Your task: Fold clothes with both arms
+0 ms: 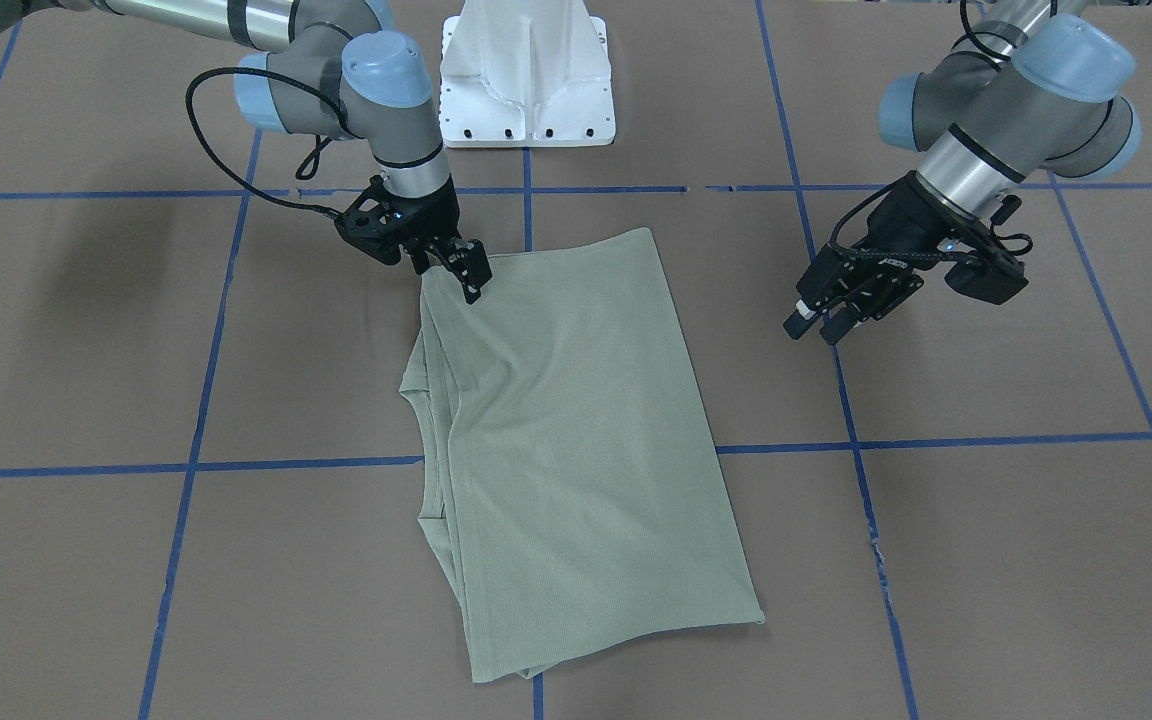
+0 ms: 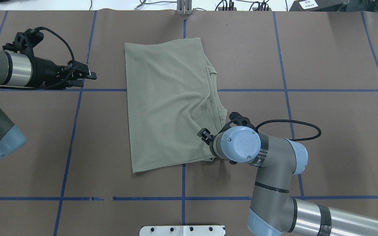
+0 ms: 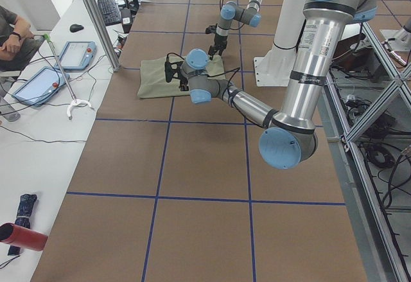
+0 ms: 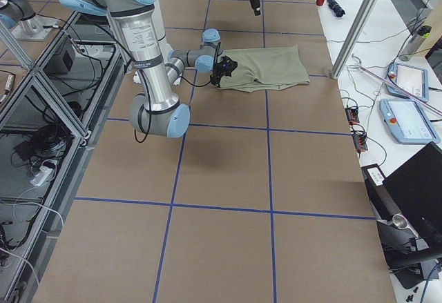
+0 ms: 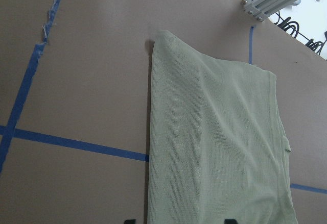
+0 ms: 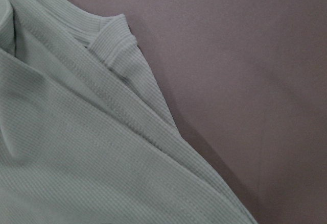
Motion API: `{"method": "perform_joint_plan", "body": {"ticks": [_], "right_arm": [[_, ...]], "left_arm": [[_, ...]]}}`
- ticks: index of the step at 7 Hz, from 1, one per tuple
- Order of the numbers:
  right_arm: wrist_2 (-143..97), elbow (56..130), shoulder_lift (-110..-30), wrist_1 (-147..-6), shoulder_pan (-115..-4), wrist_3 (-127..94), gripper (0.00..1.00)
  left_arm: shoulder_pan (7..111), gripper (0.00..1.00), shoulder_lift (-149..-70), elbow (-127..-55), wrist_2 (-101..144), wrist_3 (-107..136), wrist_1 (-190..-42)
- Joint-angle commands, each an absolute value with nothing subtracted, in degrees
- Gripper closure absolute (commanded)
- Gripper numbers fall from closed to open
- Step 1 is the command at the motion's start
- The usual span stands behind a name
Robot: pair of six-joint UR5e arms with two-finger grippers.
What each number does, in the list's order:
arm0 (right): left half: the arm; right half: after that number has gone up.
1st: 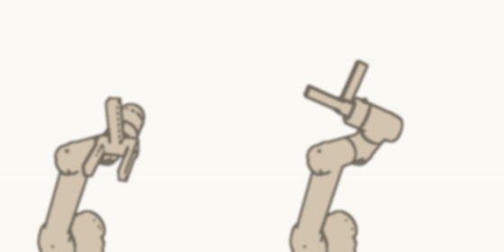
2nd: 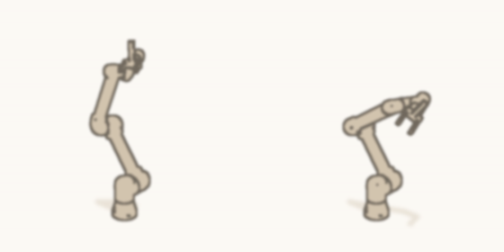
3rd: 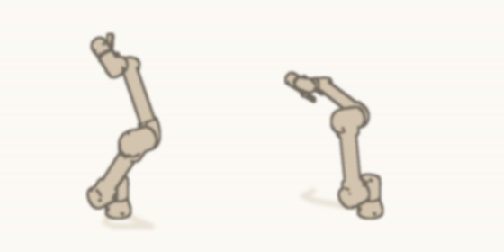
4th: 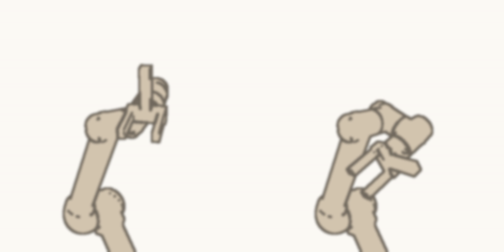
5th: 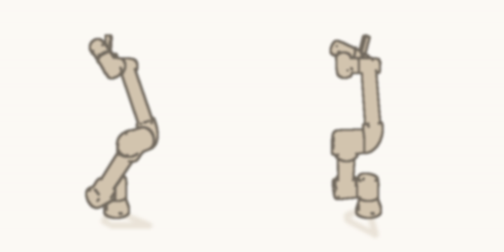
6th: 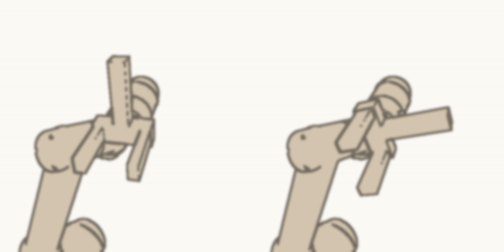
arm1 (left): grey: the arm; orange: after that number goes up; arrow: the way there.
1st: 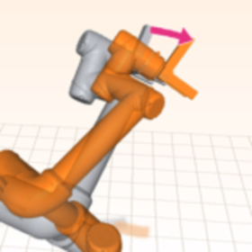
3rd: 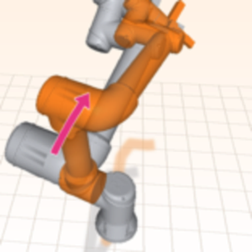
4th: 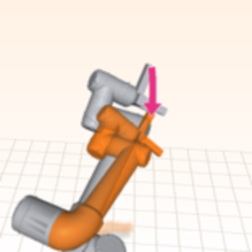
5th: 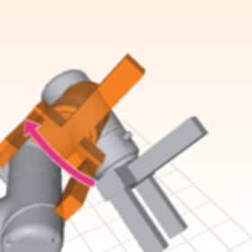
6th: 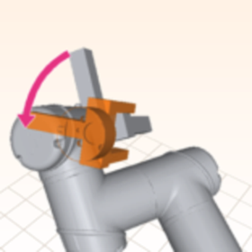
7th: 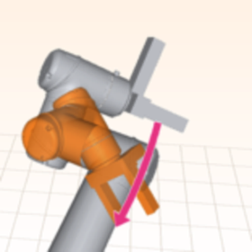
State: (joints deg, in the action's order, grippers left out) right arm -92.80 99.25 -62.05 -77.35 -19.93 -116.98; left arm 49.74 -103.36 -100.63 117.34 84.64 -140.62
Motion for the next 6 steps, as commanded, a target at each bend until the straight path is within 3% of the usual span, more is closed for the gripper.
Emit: {"method": "perform_joint_plan", "body": {"ticks": [1,2,5,6], "right_arm": [[-92.81,98.97,-61.96,-77.34,-19.86,-116.98,0.08],[-92.81,98.88,-61.96,-77.34,-19.86,-117.07,0.23],[-92.81,98.53,-61.79,-77.43,-19.86,-117.25,0.90],[-92.90,98.44,-61.70,-77.34,-19.78,-116.90,1.00]], "left_arm": [[49.75,0.35,-103.36,-100.63,117.33,84.64,-140.63],[49.75,0.35,-103.27,-100.63,117.33,84.64,-140.63],[49.75,0.35,-103.27,-100.63,117.33,84.64,-140.63],[49.83,0.35,-103.27,-100.63,117.33,84.64,-140.63]]}}
